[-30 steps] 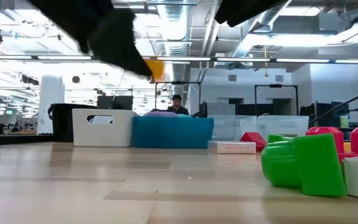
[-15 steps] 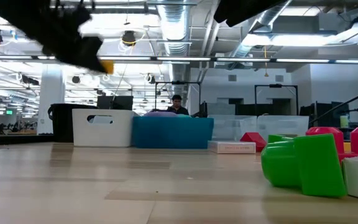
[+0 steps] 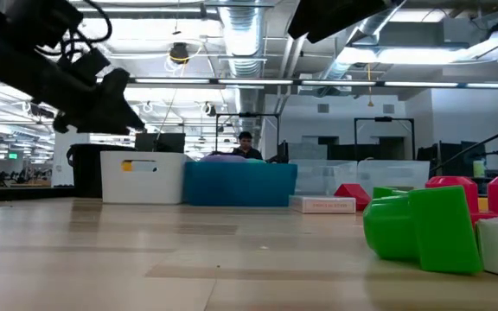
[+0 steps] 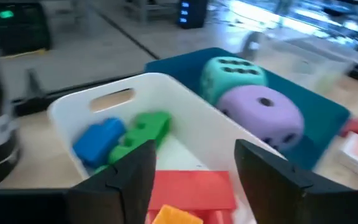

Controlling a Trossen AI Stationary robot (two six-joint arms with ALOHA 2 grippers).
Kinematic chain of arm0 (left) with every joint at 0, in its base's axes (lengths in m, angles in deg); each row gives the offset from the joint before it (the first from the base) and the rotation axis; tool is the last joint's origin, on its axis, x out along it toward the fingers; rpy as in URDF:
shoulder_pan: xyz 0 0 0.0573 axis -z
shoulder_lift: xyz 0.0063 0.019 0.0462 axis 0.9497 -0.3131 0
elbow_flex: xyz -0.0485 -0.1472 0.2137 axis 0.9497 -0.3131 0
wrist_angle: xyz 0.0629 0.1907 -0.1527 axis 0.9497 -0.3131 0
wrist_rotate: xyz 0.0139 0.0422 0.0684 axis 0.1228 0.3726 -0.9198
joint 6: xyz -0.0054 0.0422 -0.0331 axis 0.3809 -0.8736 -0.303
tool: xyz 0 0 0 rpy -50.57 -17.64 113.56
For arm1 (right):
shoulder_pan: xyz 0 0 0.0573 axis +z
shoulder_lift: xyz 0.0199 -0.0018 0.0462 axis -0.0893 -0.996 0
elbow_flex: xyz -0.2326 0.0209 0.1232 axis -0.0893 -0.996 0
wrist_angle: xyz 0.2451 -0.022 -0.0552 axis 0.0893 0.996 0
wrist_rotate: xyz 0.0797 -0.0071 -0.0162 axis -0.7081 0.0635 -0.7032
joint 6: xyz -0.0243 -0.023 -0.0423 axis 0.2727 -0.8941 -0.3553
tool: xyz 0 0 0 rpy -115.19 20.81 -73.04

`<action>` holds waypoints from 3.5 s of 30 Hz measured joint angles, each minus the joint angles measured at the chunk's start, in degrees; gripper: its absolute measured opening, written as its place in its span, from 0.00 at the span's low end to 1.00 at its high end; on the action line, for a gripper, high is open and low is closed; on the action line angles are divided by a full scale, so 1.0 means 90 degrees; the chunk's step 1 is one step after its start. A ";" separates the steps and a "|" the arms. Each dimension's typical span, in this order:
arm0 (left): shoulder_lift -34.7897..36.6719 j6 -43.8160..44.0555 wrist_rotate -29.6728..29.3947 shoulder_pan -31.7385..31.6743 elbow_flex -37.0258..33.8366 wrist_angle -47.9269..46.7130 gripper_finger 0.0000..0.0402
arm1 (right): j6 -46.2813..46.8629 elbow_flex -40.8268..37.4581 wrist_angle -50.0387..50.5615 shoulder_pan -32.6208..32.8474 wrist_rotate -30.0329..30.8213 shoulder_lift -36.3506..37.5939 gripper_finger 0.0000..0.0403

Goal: Pick & Place Toys
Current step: Put the small yellow game piece into the right transparent bin

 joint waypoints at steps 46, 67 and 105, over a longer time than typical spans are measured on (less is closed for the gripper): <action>-0.1343 -0.3403 0.5385 0.0432 0.0751 0.5695 0.65 | 0.4400 -0.0156 0.1586 0.1336 -0.1324 0.0012 0.50; -0.1343 -0.4480 0.5385 0.0415 0.1599 0.4834 0.63 | 0.4549 -0.2698 0.0524 0.1476 -0.2703 -0.0002 0.50; -0.1343 -0.3627 0.5388 0.0430 0.1599 0.4311 0.59 | 0.5447 -0.1080 0.2476 0.0954 -0.1859 -0.0002 0.22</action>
